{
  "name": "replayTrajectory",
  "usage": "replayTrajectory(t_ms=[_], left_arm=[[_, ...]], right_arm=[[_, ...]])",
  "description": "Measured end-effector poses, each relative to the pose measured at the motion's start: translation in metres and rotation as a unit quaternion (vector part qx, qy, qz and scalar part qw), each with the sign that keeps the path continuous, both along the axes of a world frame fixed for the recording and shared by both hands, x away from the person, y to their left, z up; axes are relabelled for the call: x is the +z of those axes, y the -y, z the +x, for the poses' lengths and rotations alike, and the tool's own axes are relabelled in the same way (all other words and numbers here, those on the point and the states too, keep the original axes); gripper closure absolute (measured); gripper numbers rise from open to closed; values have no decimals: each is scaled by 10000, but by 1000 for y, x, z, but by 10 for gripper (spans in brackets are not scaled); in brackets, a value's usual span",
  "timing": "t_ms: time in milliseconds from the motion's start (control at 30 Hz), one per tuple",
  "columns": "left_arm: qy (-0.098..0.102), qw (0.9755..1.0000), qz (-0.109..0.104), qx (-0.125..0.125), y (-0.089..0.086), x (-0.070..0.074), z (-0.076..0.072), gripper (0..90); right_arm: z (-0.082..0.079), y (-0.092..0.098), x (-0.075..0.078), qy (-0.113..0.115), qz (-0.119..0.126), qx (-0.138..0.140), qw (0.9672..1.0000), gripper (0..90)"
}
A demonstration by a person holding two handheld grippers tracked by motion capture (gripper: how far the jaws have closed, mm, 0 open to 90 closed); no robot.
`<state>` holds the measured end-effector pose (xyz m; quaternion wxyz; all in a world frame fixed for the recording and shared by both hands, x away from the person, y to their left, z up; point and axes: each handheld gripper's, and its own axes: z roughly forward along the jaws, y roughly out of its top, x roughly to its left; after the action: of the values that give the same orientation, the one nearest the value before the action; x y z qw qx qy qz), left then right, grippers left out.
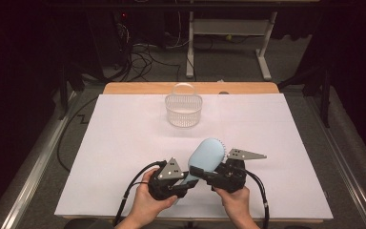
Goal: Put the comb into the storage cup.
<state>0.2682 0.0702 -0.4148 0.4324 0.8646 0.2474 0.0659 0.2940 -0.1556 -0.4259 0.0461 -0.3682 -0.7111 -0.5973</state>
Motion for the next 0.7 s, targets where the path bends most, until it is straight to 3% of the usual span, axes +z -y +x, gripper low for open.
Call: replayTrajectory(t_ms=[233,433,633,700], left_arm=[[-80,10000,18,16,0,-2,2,635],[-75,9999,-46,96,-1,-2,1,490],[-215,9998,16,-58,-1,-2,4,453],[-176,9998,44,-120,-2,-3,4,442]], right_arm=[[1,-1,1,-6,-29,79,10000,562],[1,3,5,43,-44,46,10000,565],[3,4,7,120,-235,50,9996,567],[4,5,8,114,-262,37,9996,568]])
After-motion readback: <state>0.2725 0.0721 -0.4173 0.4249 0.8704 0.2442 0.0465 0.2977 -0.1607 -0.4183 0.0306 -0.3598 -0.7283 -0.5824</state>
